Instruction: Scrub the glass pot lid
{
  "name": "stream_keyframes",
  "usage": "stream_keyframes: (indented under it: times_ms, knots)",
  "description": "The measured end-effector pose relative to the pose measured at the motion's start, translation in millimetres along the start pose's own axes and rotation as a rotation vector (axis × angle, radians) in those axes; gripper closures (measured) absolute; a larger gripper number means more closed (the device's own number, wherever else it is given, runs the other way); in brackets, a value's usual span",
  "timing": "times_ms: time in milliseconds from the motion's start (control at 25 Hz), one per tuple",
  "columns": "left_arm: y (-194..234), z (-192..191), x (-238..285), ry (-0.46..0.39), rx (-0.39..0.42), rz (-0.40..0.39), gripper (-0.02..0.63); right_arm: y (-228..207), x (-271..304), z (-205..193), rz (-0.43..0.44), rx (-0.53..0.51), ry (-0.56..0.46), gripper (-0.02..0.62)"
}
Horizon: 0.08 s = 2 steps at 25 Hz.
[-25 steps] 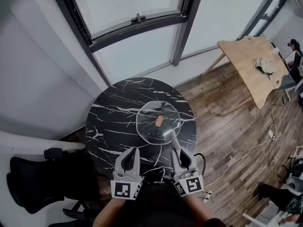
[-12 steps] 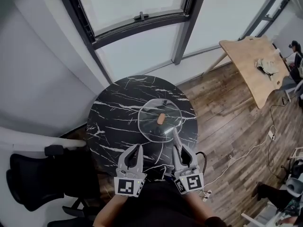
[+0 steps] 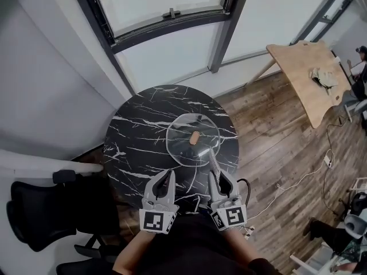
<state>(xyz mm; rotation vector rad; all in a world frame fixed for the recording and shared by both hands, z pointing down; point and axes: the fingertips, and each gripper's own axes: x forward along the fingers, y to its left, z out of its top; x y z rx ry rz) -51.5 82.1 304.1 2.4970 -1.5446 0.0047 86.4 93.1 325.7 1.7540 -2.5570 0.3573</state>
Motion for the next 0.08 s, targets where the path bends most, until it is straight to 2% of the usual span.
stream_keyframes:
  times_ms: [80]
  knots:
    - [-0.5,-0.9,2.1,-0.002,-0.009,0.002,0.603,-1.6,0.8,-0.2,-0.006,0.001,-0.002,0.517]
